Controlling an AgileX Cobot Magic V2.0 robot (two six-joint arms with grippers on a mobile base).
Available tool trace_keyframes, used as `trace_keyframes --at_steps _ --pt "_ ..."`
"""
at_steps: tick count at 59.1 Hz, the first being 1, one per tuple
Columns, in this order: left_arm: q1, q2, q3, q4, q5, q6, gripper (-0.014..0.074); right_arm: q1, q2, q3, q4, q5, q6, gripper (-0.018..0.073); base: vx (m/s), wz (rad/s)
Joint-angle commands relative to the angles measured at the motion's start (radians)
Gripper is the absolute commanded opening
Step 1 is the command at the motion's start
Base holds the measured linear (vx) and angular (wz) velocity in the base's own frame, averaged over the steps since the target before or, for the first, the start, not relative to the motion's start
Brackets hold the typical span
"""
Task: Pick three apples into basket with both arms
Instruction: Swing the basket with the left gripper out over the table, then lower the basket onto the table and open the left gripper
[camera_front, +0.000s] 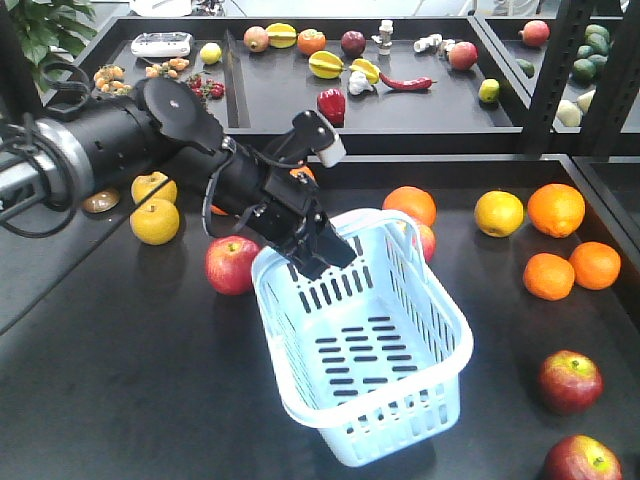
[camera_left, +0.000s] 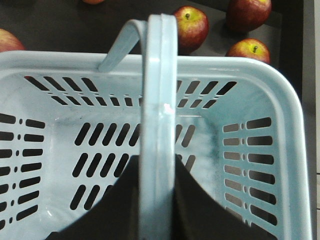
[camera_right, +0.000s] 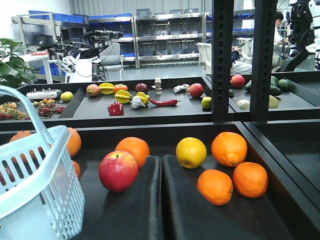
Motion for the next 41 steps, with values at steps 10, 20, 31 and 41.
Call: trace_keyframes --at_steps 10,20,31,41 --pt "-0.029 -0.045 -0.04 -0.068 -0.067 0.001 0.0069 -0.004 -0.011 0.011 -0.01 -0.076 -0.007 -0.0005 0.0 0.0" --pt "-0.039 -0.043 -0.04 -0.067 -0.096 0.001 0.0152 -0.004 -0.011 0.011 -0.01 -0.076 -0.007 -0.0005 0.0 0.0" --pt "-0.042 -0.043 -0.04 -0.068 -0.1 0.001 0.0269 -0.004 -0.011 0.011 -0.01 -0.075 -0.007 -0.0005 0.0 0.0" --pt "-0.042 -0.043 -0.04 -0.079 -0.105 -0.003 0.033 -0.004 -0.011 0.011 -0.01 -0.075 -0.007 -0.0005 0.0 0.0"
